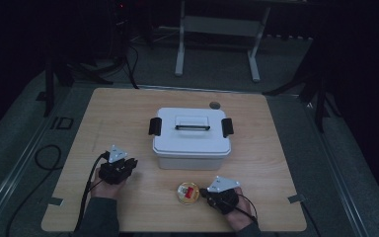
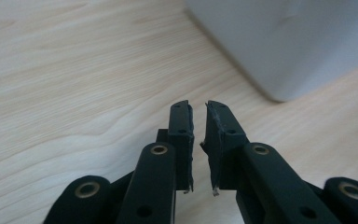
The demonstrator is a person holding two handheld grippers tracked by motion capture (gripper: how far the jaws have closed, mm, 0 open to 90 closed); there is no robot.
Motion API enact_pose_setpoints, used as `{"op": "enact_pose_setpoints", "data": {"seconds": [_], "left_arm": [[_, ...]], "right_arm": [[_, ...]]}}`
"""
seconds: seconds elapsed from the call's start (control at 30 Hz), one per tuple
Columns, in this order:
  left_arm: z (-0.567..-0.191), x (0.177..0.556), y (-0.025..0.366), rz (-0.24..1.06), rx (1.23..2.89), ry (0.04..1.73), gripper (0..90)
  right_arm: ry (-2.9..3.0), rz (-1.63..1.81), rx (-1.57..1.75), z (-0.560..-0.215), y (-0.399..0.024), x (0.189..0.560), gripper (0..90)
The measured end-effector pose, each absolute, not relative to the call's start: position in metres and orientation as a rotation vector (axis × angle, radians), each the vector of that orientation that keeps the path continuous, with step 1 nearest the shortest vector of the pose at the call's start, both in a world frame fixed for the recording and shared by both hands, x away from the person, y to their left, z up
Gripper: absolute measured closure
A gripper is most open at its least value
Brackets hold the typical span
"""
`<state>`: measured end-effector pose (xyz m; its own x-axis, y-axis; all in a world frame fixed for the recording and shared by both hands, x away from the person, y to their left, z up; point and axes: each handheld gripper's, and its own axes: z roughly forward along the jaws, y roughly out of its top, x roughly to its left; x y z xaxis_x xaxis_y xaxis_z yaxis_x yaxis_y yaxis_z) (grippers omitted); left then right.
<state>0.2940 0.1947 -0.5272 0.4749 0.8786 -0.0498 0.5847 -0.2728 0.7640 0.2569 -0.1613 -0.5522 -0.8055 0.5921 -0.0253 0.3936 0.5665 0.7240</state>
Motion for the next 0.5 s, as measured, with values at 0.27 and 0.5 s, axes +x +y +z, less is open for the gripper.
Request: {"op": "enact_pose_setpoints", "data": {"seconds": [0.27,0.5], "left_arm": [[-0.521,0.273,0.169,0.459,2.03,1.08,89.0],[-0.519,0.261,0.138,0.351,2.056,0.946,89.5]], "right_arm": [[2.529,1.11,0.72,-0.555,-0.132,0.252,89.8],[2.555,1.127,0.646,-0.555,-0.119,0.246,88.3]]}}
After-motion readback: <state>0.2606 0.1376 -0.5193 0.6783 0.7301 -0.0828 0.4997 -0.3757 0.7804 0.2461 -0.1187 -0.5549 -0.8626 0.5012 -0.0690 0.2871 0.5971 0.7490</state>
